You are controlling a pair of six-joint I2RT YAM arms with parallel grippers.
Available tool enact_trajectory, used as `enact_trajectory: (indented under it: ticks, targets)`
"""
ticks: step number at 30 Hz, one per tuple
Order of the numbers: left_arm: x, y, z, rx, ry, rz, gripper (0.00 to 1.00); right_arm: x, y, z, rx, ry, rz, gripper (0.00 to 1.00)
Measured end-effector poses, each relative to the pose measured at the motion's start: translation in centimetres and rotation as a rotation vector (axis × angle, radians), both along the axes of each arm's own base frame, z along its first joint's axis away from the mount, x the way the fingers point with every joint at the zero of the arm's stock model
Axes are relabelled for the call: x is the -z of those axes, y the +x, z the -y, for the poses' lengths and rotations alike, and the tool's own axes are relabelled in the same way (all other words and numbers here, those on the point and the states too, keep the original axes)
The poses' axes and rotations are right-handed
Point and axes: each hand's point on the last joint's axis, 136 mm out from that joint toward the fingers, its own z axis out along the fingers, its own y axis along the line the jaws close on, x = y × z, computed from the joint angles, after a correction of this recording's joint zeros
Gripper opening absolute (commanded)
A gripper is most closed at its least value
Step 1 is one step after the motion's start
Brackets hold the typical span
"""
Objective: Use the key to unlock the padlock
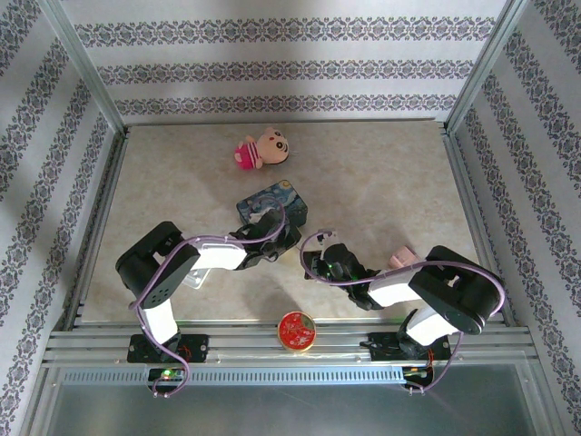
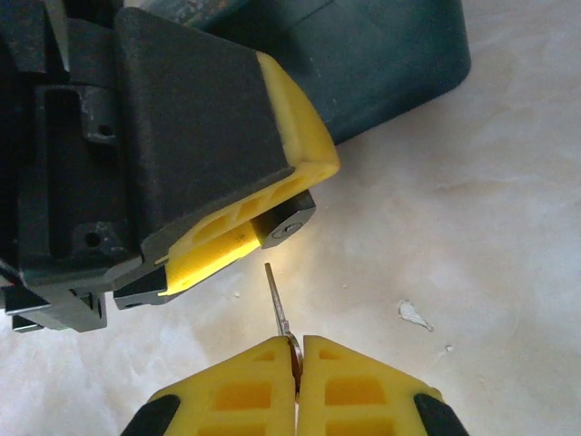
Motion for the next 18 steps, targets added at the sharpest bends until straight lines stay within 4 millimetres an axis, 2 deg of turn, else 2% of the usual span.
enact_trajectory:
  ticks: [6,12,18]
  targets:
    - [-0.8,0.4,-0.2,0.007,-0.066,-0.032,0.0,-0.6,0.4,-0.1,-0.02,0.043,-0.001,0.0]
    - [-1.3,0.6,-0.5,0.007,-0.099,-0.052,0.0,0.1,0.2,0.9,-0.027,0.053,-0.022,0.0]
    - [-1.4,0.7,-0.5,-0.001,-0.111,-0.058,0.0,-0.4,0.2,0.7,-0.049,0.067,-0.008,0.0]
